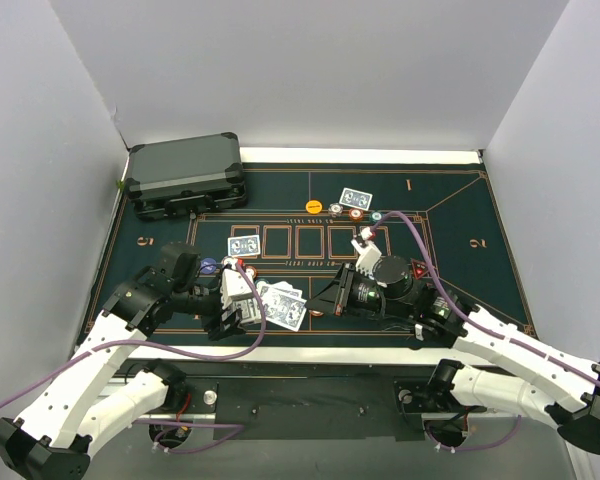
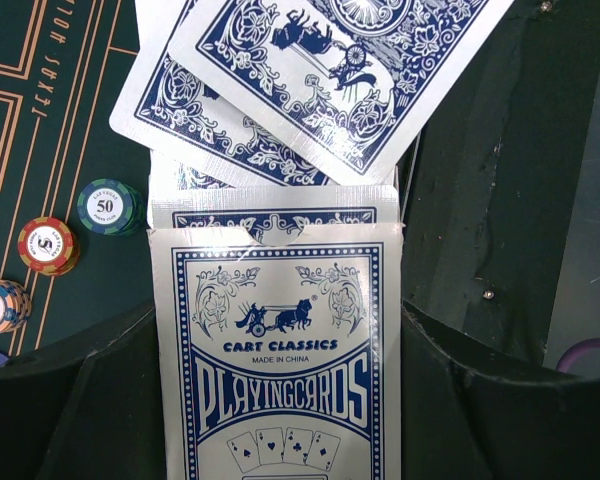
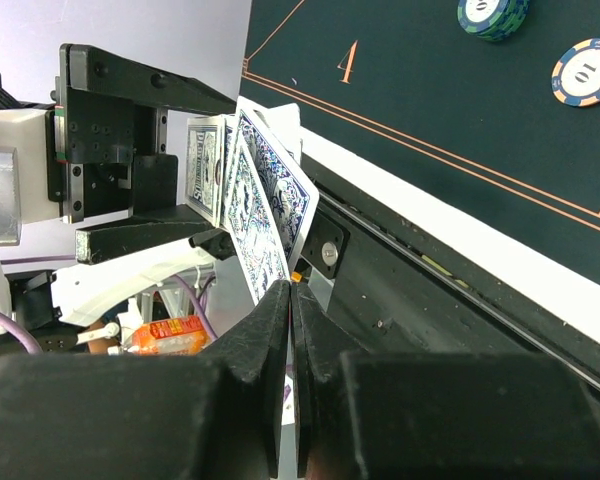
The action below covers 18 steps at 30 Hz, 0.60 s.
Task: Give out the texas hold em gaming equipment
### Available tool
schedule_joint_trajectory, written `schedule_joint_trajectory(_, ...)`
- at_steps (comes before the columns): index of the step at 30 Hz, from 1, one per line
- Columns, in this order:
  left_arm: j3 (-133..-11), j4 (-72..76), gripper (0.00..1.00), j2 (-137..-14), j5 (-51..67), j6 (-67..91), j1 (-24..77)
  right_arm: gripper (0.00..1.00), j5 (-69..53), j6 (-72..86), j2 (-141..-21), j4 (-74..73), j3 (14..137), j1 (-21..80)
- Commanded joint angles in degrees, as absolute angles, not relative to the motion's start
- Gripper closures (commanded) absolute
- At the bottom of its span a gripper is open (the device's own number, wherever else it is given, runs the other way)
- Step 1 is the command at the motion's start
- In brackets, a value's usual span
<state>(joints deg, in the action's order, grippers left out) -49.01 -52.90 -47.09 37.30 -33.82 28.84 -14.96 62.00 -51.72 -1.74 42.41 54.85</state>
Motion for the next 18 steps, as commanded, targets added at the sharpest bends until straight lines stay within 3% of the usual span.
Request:
schedule_joint_trajectory(1, -51.50, -50.36, 1.00, -46.32, 38.32, -34.37, 29.18, 1.00, -14.50, 62.93, -50.36, -0.53, 44.21, 55.20)
schedule_joint_trajectory(18, -51.42, -50.54, 1.00, -46.06, 38.23, -34.54, 29.18, 1.00, -17.05, 68.29, -48.87, 6.15, 43.33, 52.12)
